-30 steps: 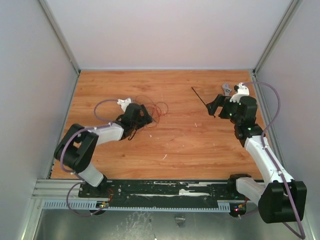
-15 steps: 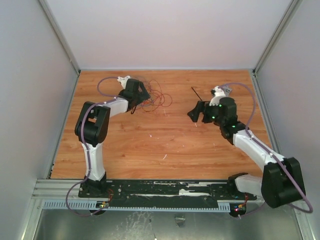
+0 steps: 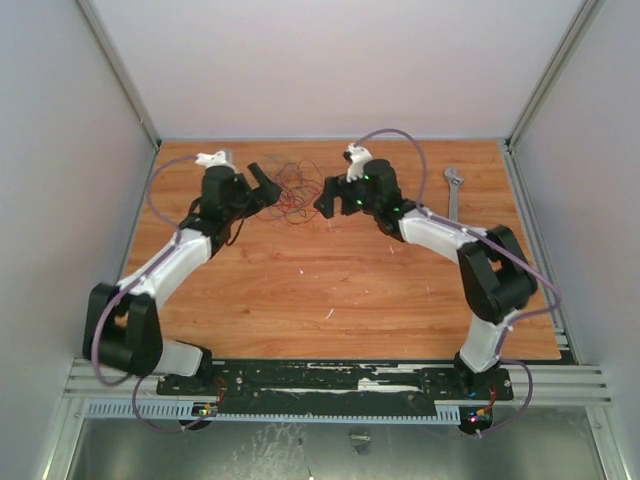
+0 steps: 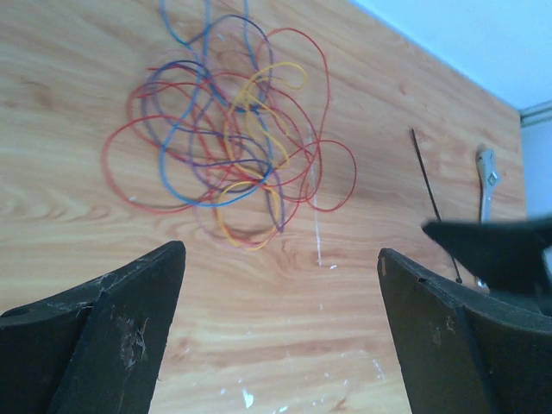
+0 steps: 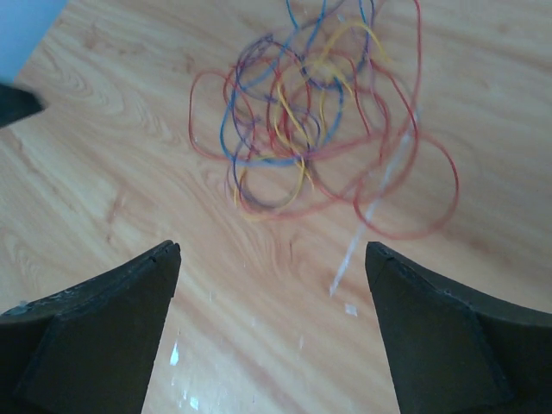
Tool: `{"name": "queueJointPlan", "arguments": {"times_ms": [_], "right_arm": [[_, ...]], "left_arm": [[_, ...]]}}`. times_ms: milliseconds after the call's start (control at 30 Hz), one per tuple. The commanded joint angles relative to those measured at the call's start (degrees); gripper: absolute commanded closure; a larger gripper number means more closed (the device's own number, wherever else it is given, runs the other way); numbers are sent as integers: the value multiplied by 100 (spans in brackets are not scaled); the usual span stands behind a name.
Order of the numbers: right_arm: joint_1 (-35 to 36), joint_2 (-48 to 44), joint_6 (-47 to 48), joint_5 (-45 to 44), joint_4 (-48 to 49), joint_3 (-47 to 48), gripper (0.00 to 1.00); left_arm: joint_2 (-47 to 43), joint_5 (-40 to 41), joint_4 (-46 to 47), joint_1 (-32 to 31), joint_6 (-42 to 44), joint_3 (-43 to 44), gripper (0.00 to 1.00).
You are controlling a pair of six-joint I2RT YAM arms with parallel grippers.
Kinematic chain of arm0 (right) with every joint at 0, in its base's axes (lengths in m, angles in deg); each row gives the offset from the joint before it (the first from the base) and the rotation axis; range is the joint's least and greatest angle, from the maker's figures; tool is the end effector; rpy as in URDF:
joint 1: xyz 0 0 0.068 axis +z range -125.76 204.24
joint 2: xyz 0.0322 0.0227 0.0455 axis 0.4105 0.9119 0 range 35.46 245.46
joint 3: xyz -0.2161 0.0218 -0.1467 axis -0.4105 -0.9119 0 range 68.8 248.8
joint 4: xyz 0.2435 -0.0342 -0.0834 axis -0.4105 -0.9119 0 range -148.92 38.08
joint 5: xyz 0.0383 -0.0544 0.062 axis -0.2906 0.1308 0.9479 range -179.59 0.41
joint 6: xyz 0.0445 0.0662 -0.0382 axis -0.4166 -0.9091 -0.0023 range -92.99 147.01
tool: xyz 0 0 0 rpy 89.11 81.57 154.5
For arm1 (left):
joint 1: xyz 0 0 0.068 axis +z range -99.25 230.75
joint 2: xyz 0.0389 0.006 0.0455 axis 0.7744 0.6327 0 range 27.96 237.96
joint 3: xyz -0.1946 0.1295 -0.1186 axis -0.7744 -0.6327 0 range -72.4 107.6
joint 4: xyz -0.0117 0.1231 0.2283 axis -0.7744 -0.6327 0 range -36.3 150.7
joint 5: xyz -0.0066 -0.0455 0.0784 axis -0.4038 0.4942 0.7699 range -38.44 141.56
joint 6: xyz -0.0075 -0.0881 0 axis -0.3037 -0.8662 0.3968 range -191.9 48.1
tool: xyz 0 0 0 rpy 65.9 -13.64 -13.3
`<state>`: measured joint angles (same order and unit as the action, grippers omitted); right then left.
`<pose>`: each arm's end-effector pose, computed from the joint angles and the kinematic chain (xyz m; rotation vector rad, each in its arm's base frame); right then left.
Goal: Zip-tie the wires
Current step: Move the cable to the center of the board, then untie the cable at the center of the board.
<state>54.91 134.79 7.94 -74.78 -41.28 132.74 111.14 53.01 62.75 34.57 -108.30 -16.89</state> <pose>0.3598 0.2368 0.2085 -0.3815 2.0468 0.8034 0.3565 -0.1013 0.2390 -0.3784 2.0275 -0.5516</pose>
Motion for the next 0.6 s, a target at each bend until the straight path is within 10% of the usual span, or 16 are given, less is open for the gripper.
{"name": "queueJointPlan", "arguments": {"times_ms": [0,367,567], "right_arm": [[245,1015,411,-105,-310,1231,12],[803,2705,732,-453,-1256,3286,20],[1017,3058,925,-922,-1551,3700,49]], "left_arm": [[-1196,-282,-178,319,41,-611,2],[-3353,-356,-1153,572,243,-1134,2],[-3695,-417,-1382,590,299,-1042,2]]}}
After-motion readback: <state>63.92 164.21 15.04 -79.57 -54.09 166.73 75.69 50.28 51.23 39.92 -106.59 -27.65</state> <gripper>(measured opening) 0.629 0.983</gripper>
